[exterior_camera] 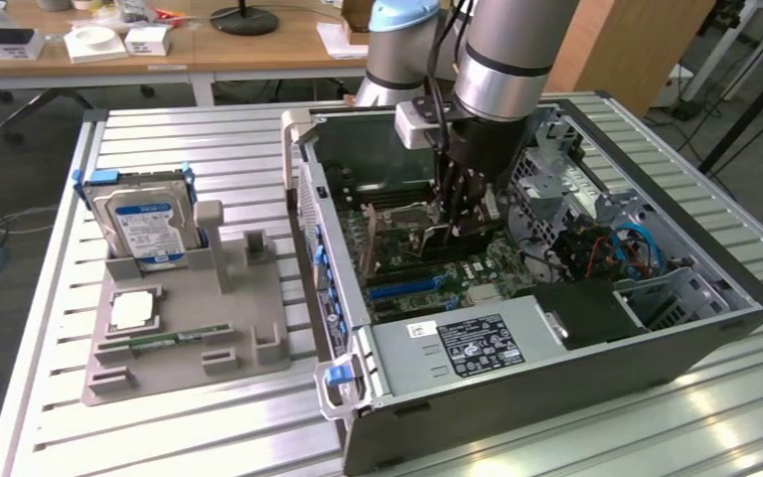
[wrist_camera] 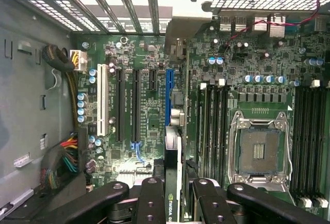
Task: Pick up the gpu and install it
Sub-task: 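Insert the gpu into the slot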
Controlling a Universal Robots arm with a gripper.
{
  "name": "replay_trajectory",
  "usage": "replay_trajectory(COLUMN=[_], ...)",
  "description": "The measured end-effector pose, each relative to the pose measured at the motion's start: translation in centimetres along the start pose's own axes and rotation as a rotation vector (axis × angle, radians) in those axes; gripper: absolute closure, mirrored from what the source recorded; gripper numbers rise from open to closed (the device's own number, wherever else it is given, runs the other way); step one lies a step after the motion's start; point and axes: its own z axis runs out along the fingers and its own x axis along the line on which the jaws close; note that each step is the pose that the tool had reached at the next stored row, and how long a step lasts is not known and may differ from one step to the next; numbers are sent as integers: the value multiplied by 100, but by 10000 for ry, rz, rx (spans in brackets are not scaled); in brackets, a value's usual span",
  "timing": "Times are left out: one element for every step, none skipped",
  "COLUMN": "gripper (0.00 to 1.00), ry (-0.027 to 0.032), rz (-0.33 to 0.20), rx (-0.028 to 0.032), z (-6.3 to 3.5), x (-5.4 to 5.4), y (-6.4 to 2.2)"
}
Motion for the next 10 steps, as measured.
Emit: replay_trajectory(gripper=[74,74,74,74,74,74,74,74,74,74], ry=[0,0,0,0,0,0,1,0,0,0], rz=[0,1,0,0,0,0,0,0,0,0], rx=[1,1,1,1,1,1,1,1,1,1], z=[7,15,23,31,38,45,53,61,69,76], x=[0,0,0,0,0,0,0,0,0,0], y=[2,3,5,6,7,7,8,8,8,8])
